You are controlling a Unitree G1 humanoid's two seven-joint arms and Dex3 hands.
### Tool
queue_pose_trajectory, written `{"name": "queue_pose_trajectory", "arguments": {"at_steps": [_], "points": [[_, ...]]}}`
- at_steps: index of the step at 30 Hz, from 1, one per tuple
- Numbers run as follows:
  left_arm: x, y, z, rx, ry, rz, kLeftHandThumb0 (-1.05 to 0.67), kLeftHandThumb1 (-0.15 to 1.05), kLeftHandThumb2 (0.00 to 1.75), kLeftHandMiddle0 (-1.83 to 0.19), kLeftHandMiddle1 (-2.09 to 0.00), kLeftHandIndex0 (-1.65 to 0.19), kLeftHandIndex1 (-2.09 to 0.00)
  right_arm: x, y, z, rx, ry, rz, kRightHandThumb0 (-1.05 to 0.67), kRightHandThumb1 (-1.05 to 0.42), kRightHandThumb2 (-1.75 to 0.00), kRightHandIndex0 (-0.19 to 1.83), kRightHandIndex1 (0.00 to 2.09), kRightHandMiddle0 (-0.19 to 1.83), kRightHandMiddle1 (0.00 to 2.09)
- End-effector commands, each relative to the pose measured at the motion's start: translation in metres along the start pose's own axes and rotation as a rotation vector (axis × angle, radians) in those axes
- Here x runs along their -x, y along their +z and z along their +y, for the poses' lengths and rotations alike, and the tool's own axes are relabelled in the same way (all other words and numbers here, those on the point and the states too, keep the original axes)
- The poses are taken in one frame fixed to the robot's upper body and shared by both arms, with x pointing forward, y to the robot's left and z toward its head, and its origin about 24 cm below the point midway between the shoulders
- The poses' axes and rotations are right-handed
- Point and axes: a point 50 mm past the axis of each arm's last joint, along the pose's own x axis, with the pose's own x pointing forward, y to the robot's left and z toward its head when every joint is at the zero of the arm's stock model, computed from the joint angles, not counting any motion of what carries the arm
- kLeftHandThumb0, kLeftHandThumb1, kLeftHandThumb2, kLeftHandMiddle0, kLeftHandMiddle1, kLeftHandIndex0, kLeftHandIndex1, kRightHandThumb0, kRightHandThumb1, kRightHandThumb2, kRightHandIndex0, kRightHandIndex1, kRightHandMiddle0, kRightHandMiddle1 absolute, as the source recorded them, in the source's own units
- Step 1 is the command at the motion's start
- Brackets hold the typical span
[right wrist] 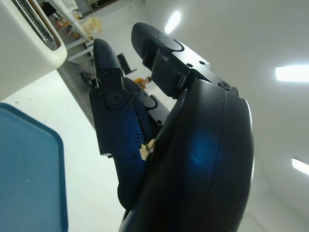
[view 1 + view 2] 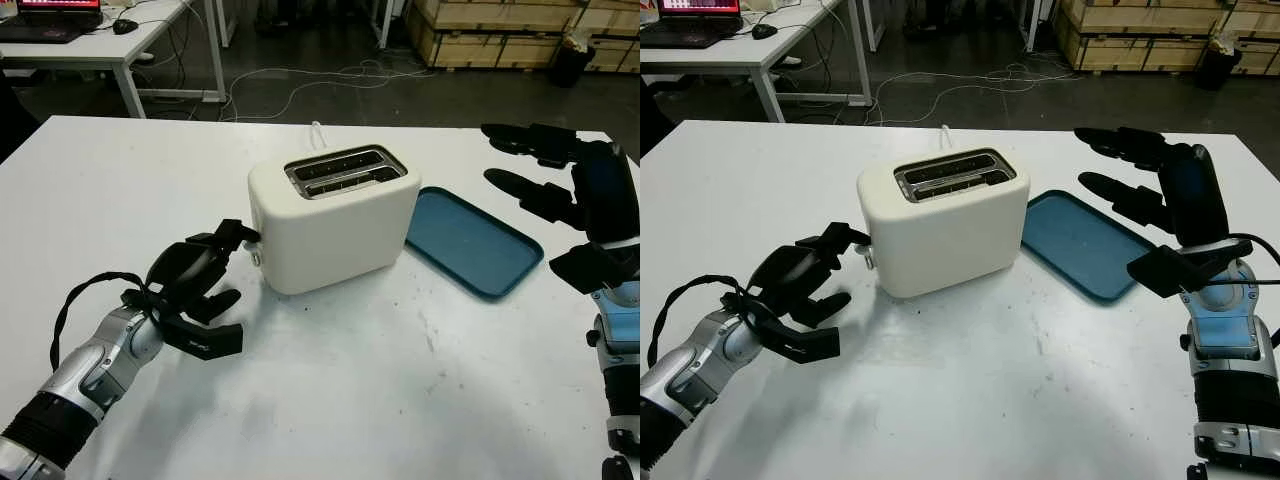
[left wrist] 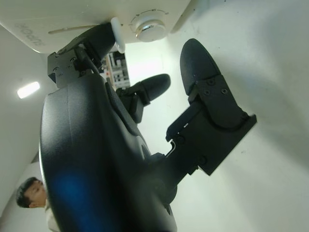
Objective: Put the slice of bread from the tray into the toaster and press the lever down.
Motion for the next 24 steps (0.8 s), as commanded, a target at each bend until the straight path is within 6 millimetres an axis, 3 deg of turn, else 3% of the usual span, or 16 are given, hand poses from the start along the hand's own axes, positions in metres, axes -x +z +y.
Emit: {"name": "queue_pose_trajectory", "arguments": {"at_steps": [1, 6, 10, 15, 17, 19, 20, 22, 24], "points": [[0.039, -0.022, -0.102, -0.020, -0.624, 0.244, -0.32, 0.45, 0.94, -0.52, -1.02, -0.58, -0.72, -0.007, 0.007, -0.006, 0.006, -0.002, -0.058, -0.39, -0.92, -0.09, 0.96, 0.00, 0.91, 0.00], [0.040, -0.021, -0.101, -0.041, -0.584, 0.229, -0.33, 0.42, 0.96, -0.53, -1.02, -0.63, -0.71, -0.007, 0.007, -0.006, 0.008, -0.002, -0.056, -0.38, -0.92, -0.08, 0.96, 0.00, 0.91, 0.00], [0.038, -0.021, -0.096, -0.078, -0.490, 0.211, -0.43, 0.39, 1.19, -0.70, -0.96, -0.81, -0.66, -0.007, 0.007, -0.005, 0.012, -0.003, -0.061, -0.37, -0.92, -0.08, 0.96, 0.00, 0.91, 0.00], [0.034, -0.019, -0.090, -0.111, -0.452, 0.211, -0.39, 0.35, 1.25, -0.76, -1.02, -0.86, -0.68, -0.007, 0.007, -0.005, 0.008, -0.003, -0.062, -0.36, -0.92, -0.07, 0.96, 0.00, 0.91, 0.00], [0.033, -0.019, -0.089, -0.141, -0.452, 0.207, -0.38, 0.35, 1.11, -1.04, -0.99, -1.00, -0.70, -0.007, 0.006, -0.005, 0.009, -0.002, -0.063, -0.37, -0.92, -0.07, 0.96, 0.00, 0.91, 0.00], [0.030, -0.020, -0.091, -0.166, -0.520, 0.243, -0.34, 0.39, 0.93, -1.21, -0.82, -1.07, -0.61, -0.007, 0.006, -0.005, 0.007, -0.001, -0.062, -0.37, -0.92, -0.07, 0.96, 0.00, 0.91, 0.00], [0.030, -0.022, -0.095, -0.195, -0.612, 0.267, -0.31, 0.44, 0.76, -1.18, -0.71, -1.06, -0.52, -0.007, 0.006, -0.005, 0.004, -0.001, -0.060, -0.37, -0.92, -0.07, 0.96, 0.00, 0.91, 0.00], [0.032, -0.025, -0.105, -0.245, -0.753, 0.311, -0.30, 0.59, 0.24, -1.21, -0.40, -1.12, -0.26, -0.007, 0.006, -0.006, 0.000, -0.001, -0.061, -0.36, -0.92, -0.07, 0.96, 0.00, 0.91, 0.00], [0.033, -0.025, -0.110, -0.259, -0.787, 0.329, -0.28, 0.63, 0.05, -1.25, -0.20, -1.17, -0.11, -0.007, 0.006, -0.006, -0.002, 0.000, -0.061, -0.36, -0.92, -0.07, 0.96, 0.00, 0.91, 0.00]]}}
